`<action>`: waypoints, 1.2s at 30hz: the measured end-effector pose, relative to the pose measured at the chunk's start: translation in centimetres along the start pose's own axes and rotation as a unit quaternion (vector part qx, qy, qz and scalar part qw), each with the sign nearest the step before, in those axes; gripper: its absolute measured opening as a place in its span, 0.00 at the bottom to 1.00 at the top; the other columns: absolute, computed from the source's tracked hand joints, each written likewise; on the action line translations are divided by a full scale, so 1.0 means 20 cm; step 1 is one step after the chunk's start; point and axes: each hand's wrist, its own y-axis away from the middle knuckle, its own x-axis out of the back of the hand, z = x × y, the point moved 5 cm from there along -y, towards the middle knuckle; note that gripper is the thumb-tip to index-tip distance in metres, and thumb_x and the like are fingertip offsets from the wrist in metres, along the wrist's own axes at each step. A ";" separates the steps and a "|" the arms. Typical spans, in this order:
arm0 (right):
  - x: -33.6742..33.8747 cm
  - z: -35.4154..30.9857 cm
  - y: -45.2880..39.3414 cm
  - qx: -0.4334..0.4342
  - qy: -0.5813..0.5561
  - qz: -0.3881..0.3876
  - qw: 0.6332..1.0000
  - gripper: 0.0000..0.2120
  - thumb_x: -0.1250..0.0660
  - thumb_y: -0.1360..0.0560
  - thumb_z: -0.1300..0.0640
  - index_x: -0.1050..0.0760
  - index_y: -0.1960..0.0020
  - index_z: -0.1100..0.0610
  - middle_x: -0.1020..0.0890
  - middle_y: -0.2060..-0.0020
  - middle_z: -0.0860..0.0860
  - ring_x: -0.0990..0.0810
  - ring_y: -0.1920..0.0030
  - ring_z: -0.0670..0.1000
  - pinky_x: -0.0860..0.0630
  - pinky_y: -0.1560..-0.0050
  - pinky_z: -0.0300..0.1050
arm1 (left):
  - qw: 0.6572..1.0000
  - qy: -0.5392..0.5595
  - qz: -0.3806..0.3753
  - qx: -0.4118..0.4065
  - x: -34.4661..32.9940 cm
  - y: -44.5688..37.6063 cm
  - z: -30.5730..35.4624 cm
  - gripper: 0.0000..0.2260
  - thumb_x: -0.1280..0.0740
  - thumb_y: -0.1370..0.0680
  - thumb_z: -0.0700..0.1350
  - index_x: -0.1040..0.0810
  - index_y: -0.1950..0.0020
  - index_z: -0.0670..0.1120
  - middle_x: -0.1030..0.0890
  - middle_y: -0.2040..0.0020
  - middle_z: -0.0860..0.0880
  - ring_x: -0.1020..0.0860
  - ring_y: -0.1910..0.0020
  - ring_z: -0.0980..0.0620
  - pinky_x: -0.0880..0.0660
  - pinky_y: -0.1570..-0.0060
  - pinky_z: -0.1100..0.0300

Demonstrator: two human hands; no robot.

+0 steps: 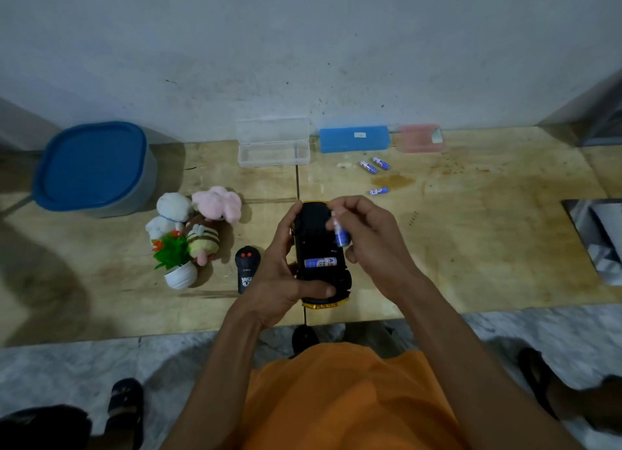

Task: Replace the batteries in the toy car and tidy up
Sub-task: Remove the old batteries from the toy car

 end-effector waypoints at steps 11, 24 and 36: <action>0.04 0.10 0.11 -0.089 0.143 -0.033 0.985 0.08 0.35 0.19 0.55 0.17 0.50 0.55 0.27 0.79 0.36 0.28 0.77 0.36 0.35 0.76 0.28 | 1.000 0.021 0.011 -0.017 0.05 -0.01 0.00 0.60 0.25 0.40 0.18 0.44 0.21 0.61 0.29 0.27 0.50 0.22 0.34 0.43 0.19 0.49 0.45; -0.03 0.16 0.17 -0.221 -0.040 -0.001 0.974 0.07 0.34 0.19 0.57 0.18 0.47 0.57 0.28 0.73 0.48 0.36 0.76 0.44 0.43 0.75 0.39 | 0.998 -0.043 0.019 -0.031 0.06 -0.02 0.00 0.59 0.25 0.36 0.20 0.46 0.20 0.63 0.27 0.29 0.60 0.19 0.38 0.45 0.20 0.46 0.39; -0.04 0.20 0.15 -0.168 -0.014 0.044 0.985 0.07 0.33 0.19 0.55 0.17 0.47 0.56 0.25 0.69 0.47 0.31 0.79 0.39 0.36 0.78 0.31 | 0.999 -0.015 0.033 -0.020 0.10 -0.03 -0.03 0.59 0.27 0.36 0.18 0.46 0.20 0.62 0.27 0.28 0.54 0.19 0.38 0.45 0.19 0.48 0.45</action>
